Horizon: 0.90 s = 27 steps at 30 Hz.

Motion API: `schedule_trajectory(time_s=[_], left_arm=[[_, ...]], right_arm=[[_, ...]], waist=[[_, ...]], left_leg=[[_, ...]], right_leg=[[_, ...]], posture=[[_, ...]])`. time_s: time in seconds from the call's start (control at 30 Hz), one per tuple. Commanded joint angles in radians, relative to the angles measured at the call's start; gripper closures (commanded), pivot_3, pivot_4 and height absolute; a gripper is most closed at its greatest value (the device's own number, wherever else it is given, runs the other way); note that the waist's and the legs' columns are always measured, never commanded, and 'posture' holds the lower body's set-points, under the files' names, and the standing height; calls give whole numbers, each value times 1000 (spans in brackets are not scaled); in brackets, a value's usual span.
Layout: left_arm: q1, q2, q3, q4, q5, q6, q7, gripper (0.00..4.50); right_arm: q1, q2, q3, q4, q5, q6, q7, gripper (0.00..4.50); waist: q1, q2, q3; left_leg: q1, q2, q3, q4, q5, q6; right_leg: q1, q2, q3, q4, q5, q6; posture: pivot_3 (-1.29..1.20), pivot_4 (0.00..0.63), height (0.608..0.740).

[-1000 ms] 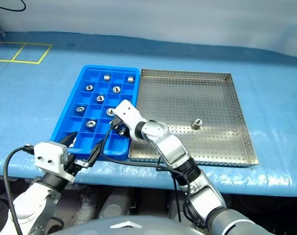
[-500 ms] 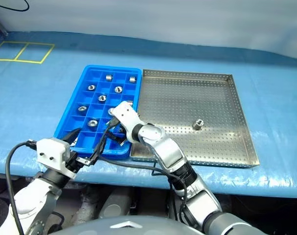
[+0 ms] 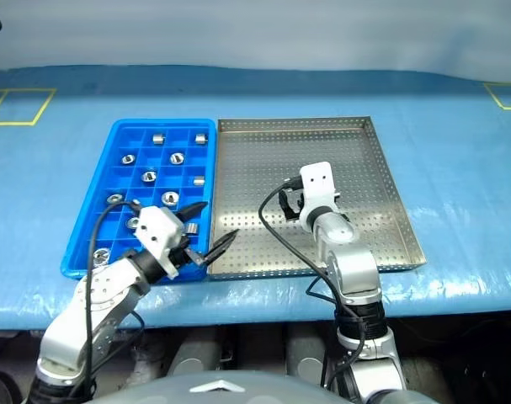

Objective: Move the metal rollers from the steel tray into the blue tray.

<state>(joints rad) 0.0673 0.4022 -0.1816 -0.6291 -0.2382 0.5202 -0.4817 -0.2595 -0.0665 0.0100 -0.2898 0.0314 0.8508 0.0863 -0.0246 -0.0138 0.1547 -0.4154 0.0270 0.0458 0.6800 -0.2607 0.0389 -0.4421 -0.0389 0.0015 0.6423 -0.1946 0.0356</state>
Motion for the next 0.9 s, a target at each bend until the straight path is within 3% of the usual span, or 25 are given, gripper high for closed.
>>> schedule_trajectory(time_s=[0.03, 0.4, 0.5, 0.73, 0.9], left_arm=[[-42, -3, -45, 31, 13, -23, -21, 0], [-73, -31, -95, 87, 20, -37, -23, 0], [-63, -40, -93, 83, 23, -33, -15, 0], [-41, -50, -89, 70, 31, -31, 5, 0], [-26, -56, -73, 60, 29, -36, 18, 0]], right_arm=[[21, 13, -24, -16, -1, -29, -33, 7], [-3, 70, -49, 237, 23, -162, -64, 7], [-13, 70, -44, 261, 22, -182, -65, 592], [-21, 60, -36, 267, 20, -191, -56, 2794], [-28, 51, -8, 225, 27, -177, -29, 2838]], waist=[[-12, 0, 0], [-52, -2, -1], [-54, -2, -1], [-55, -2, -2], [-45, -2, -2]], left_leg=[[0, 1, 1, 0, 0, 0], [3, 1, 6, 2, 0, 1], [4, 1, 7, 3, 1, 2], [5, 1, 8, 2, 2, 4], [4, 1, 7, 1, 2, 4]], right_leg=[[0, 0, 1, 0, 0, 1], [0, 3, 12, 0, 3, 5], [2, 2, 13, 0, 5, 7], [1, 3, 14, 1, 6, 5], [-1, 3, 14, 1, 6, 4]], posture=[[-87, 150, 740], [-71, 150, 740], [-58, 150, 740], [-37, 150, 740], [-37, 150, 740]])
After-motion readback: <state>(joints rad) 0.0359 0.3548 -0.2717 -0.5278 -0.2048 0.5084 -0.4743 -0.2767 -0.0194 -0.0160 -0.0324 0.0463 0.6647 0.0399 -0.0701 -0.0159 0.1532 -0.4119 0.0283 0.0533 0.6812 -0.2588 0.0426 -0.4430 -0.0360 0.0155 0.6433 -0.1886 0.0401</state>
